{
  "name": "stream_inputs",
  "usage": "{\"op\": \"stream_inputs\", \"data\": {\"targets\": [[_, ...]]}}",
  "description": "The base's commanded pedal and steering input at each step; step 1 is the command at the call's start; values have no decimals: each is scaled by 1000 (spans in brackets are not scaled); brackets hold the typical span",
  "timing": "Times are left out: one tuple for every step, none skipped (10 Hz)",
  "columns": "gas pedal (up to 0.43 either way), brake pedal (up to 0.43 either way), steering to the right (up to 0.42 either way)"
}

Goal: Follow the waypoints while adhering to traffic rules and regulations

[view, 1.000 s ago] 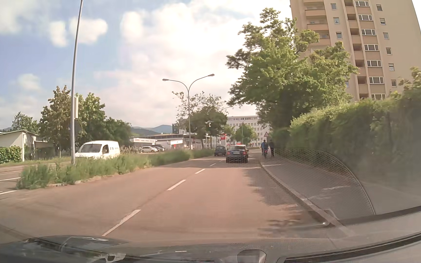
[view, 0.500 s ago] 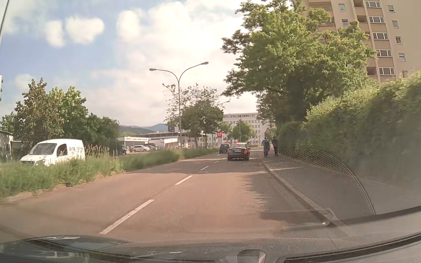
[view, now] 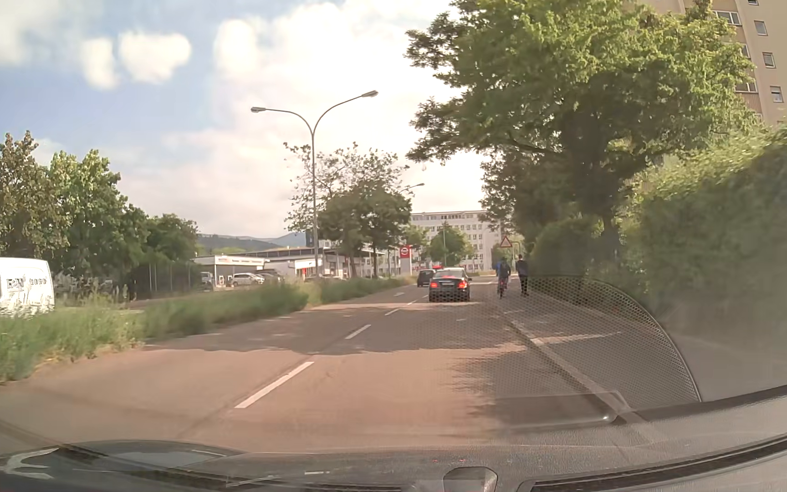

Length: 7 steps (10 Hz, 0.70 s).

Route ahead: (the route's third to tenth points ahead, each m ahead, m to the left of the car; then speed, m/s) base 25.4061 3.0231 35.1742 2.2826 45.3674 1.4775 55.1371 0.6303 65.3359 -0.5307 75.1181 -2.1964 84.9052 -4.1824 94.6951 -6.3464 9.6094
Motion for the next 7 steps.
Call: {"op": "stream_inputs", "data": {"targets": [[59, 0, 14], [59, 0, 13], [59, 0, 11], [59, 0, 11], [59, 0, 11], [59, 0, 11], [59, 0, 11]]}}
